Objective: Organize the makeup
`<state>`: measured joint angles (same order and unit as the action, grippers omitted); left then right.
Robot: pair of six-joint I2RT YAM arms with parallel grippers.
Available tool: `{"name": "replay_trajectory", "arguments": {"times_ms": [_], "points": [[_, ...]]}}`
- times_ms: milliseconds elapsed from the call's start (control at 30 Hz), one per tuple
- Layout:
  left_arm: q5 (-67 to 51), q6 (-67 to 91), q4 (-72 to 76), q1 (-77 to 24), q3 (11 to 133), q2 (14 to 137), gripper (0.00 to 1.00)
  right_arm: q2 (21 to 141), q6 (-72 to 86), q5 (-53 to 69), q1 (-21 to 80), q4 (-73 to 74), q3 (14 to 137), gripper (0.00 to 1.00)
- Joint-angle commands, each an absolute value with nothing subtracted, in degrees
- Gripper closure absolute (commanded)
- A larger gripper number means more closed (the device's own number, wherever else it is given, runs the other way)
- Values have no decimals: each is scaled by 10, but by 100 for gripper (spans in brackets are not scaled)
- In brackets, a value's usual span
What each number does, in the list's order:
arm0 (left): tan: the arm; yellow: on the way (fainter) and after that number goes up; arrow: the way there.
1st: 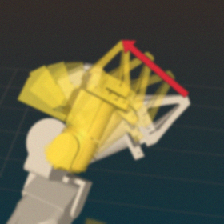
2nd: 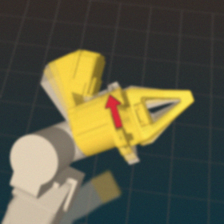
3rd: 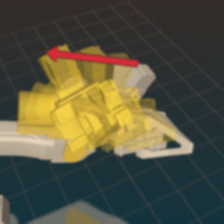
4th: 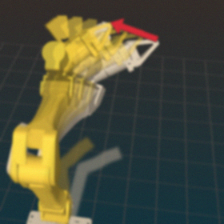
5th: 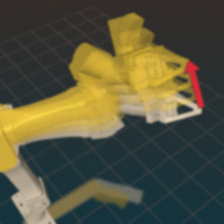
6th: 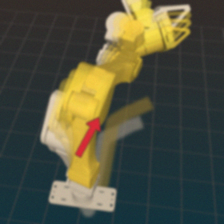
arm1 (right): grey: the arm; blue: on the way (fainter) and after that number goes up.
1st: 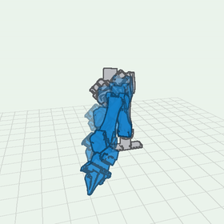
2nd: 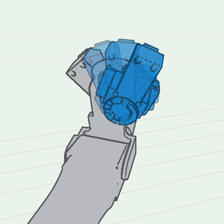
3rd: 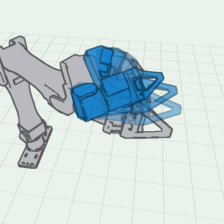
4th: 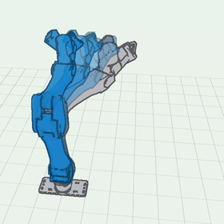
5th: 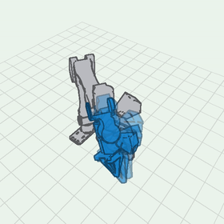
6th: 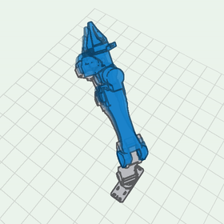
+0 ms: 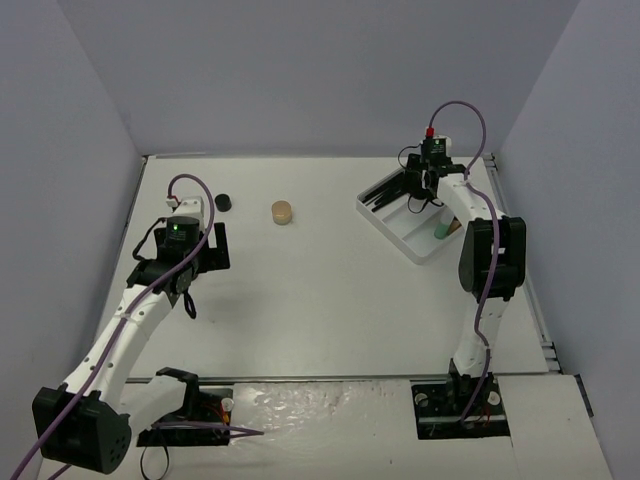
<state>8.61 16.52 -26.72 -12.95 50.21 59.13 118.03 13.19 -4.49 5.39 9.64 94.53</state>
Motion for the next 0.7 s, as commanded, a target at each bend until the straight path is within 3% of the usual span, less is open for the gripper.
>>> {"name": "replay_trajectory", "arguments": {"times_ms": [0, 300, 467, 600, 667], "points": [[83, 156, -240, -127, 521, 588, 3, 1136, 140, -39, 58, 85, 928, 97], [80, 156, -239, -127, 522, 590, 3, 1138, 168, -58, 60, 87, 887, 87], [81, 155, -240, -127, 522, 588, 3, 1152, 172, -53, 61, 87, 892, 69], [82, 155, -240, -127, 522, 588, 3, 1156, 176, -58, 61, 87, 890, 45], [81, 155, -239, -127, 521, 588, 3, 1158, 178, -60, 62, 87, 888, 39]]}}
